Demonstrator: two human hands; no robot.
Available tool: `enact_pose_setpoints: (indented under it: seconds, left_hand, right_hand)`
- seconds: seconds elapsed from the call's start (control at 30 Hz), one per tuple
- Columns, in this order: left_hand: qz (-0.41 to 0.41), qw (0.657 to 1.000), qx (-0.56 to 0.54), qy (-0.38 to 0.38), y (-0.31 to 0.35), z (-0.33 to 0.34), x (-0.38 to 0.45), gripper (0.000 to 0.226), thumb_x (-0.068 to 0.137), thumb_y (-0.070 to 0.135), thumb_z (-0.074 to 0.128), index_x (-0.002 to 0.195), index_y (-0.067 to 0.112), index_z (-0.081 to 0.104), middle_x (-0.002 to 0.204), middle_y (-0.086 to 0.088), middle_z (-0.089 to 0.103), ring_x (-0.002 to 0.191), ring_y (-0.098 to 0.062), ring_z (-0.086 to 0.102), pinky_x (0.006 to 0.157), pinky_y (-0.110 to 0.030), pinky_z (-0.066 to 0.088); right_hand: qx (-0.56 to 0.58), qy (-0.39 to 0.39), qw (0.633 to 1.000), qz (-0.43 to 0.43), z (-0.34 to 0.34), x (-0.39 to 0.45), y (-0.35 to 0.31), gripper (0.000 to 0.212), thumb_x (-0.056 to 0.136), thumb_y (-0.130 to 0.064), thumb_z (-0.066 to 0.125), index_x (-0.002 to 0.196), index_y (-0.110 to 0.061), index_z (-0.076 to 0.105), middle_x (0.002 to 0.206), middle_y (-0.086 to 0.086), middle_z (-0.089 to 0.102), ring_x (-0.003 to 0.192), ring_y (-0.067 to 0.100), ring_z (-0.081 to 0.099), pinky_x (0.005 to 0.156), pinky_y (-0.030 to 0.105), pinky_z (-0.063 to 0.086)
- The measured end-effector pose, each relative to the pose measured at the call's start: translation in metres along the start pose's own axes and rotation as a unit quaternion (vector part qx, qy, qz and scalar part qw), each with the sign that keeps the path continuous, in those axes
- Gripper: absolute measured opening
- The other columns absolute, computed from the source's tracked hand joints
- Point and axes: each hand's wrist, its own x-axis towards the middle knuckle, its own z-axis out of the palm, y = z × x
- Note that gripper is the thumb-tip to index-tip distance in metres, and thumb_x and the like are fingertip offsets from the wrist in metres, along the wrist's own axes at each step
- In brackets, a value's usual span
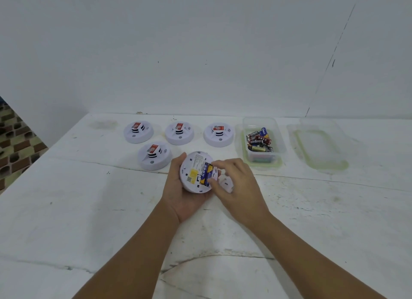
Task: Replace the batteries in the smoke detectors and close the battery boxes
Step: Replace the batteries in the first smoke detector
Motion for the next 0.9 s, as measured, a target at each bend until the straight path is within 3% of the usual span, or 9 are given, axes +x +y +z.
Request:
enact_pose_setpoints:
  seconds: [0.1,0.17,0.3,0.43,0.53,0.7,0.9]
  left_hand:
    - [-0.009,1.000,0.011,-0.006,0.001,0.000,0.000,0.052,0.092,0.052,0.061,0.111,0.007,0.077,0.111,-0.018,0.069,0.101,-0.031,0.069,0.091,-0.040,0.054]
    - [-0.013,1.000,0.024,-0.010,0.001,0.000,0.001,0.052,0.088,0.052,0.064,0.112,0.008,0.076,0.113,-0.018,0.070,0.102,-0.031,0.069,0.088,-0.041,0.057]
    - [-0.018,0.999,0.030,-0.007,0.001,0.001,0.001,0.052,0.088,0.052,0.064,0.114,0.008,0.076,0.113,-0.019,0.071,0.099,-0.032,0.071,0.101,-0.043,0.048]
    - [-0.016,0.999,0.032,-0.008,0.001,0.003,0.002,0.056,0.089,0.052,0.062,0.123,0.009,0.069,0.115,-0.019,0.070,0.102,-0.032,0.071,0.089,-0.045,0.060]
    - [-0.016,0.999,0.037,-0.004,0.001,0.003,0.003,0.052,0.092,0.052,0.060,0.118,0.009,0.073,0.117,-0.018,0.069,0.106,-0.031,0.069,0.099,-0.046,0.054]
    - [-0.014,0.999,0.045,-0.005,0.000,0.001,0.004,0.050,0.088,0.052,0.061,0.106,0.009,0.079,0.112,-0.017,0.071,0.102,-0.031,0.069,0.103,-0.045,0.049]
    - [-0.017,0.998,0.052,-0.004,-0.001,0.000,0.005,0.052,0.093,0.053,0.057,0.106,0.009,0.080,0.112,-0.017,0.072,0.099,-0.030,0.072,0.088,-0.043,0.061]
  right_hand:
    - [-0.034,-0.029,0.999,-0.011,0.004,0.004,-0.003,0.041,0.093,-0.034,0.075,0.132,-0.024,0.068,0.118,-0.006,0.061,0.108,0.015,0.057,0.093,0.030,0.049]
    - [-0.050,-0.030,0.998,-0.015,0.003,0.005,-0.003,0.041,0.092,-0.033,0.076,0.131,-0.022,0.069,0.117,-0.004,0.064,0.107,0.015,0.059,0.091,0.032,0.051]
    - [-0.072,-0.042,0.996,-0.018,0.000,0.008,-0.005,0.042,0.092,-0.035,0.076,0.131,-0.021,0.068,0.116,-0.003,0.064,0.105,0.014,0.061,0.087,0.026,0.049]
    - [-0.102,-0.060,0.993,-0.018,-0.001,0.015,-0.009,0.042,0.090,-0.037,0.075,0.128,-0.020,0.068,0.111,-0.001,0.062,0.099,0.014,0.061,0.081,0.029,0.051]
    - [-0.098,-0.058,0.993,-0.014,0.000,0.018,-0.009,0.040,0.085,-0.035,0.078,0.120,-0.019,0.067,0.105,-0.002,0.056,0.091,0.015,0.061,0.075,0.031,0.053]
    - [-0.037,-0.052,0.998,0.024,0.007,0.016,-0.006,0.048,0.081,-0.031,0.082,0.122,-0.019,0.060,0.113,-0.004,0.051,0.095,0.008,0.057,0.080,0.023,0.051]
    - [-0.021,-0.059,0.998,0.020,0.004,0.015,-0.001,0.045,0.082,-0.032,0.082,0.120,-0.020,0.060,0.113,-0.004,0.052,0.094,0.006,0.057,0.080,0.020,0.049]
